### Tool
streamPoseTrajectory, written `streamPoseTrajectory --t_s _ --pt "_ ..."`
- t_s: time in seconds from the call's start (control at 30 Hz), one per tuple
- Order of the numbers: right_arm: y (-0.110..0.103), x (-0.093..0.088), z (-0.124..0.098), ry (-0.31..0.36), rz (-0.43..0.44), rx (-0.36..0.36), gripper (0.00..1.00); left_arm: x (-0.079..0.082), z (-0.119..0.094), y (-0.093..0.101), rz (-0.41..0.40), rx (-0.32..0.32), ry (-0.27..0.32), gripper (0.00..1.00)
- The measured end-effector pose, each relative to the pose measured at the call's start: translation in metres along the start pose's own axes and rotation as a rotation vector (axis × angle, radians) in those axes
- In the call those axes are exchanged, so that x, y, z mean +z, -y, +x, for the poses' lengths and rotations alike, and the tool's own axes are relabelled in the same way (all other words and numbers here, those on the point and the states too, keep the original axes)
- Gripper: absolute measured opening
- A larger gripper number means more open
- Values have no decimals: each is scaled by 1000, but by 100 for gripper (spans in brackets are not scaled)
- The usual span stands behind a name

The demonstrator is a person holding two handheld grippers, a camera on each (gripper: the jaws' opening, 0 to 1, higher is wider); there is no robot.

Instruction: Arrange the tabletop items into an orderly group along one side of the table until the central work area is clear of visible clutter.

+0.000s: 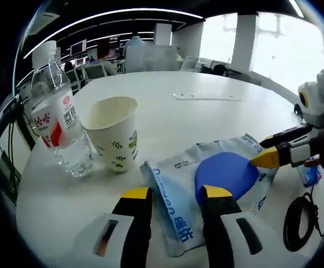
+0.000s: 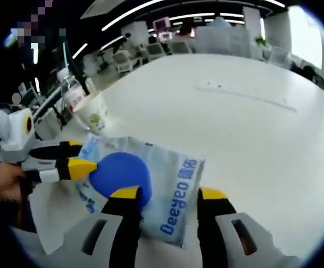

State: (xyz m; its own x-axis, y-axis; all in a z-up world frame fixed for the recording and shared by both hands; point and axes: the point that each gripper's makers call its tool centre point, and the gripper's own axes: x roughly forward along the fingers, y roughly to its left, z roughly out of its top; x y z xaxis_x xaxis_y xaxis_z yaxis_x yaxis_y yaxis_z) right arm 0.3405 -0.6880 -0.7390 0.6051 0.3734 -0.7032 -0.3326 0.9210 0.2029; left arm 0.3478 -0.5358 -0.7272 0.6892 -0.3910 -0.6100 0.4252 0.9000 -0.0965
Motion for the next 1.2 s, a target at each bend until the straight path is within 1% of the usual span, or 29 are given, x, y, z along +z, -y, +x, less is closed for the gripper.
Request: streamPoseTrajectory --t_s 0.07,0.1,0.13,0.17,0.2,0.23,0.27,0.33,0.43,0.7,0.87,0.93,0.97,1.03,1.2 --pt "0 0 0 8 7 1 34 1 -1 -2 5 15 1 28" --pt "1 0 0 10 7 -3 33 -1 -2 -8 33 49 -8 21" --pt "2 0 -1 9 5 -9 33 -9 -4 -14 85 75 -63 11" --pt "2 0 -1 11 11 -10 32 -12 -1 -11 55 61 -56 12" --pt "2 0 -1 14 18 -12 31 -8 1 -9 4 44 -21 12" --pt "3 0 -2 14 22 -13 30 -9 0 -10 -7 49 -24 12" --pt "3 0 -2 16 25 -14 29 -9 -1 -12 17 48 -28 12" --pt "5 0 -2 22 29 -20 26 -9 -1 -10 28 49 -27 11" --pt "8 -3 -3 22 15 -40 20 -9 1 -11 33 54 -28 11" --pt "11 -3 -3 41 35 -52 15 -8 3 -9 34 60 -33 9" --pt "11 -5 -3 46 35 -52 9 -6 4 -9 28 60 -27 6" --pt "12 -6 -4 44 38 -51 6 -3 4 -7 -20 47 -15 5" --pt "14 -6 -4 42 41 -48 5 -2 4 -7 -30 43 -13 5" --pt "15 -6 -5 39 71 -39 5 -3 5 -7 -24 40 -18 4" --pt "16 -6 -7 32 66 -37 3 0 5 -3 -13 33 -22 4"
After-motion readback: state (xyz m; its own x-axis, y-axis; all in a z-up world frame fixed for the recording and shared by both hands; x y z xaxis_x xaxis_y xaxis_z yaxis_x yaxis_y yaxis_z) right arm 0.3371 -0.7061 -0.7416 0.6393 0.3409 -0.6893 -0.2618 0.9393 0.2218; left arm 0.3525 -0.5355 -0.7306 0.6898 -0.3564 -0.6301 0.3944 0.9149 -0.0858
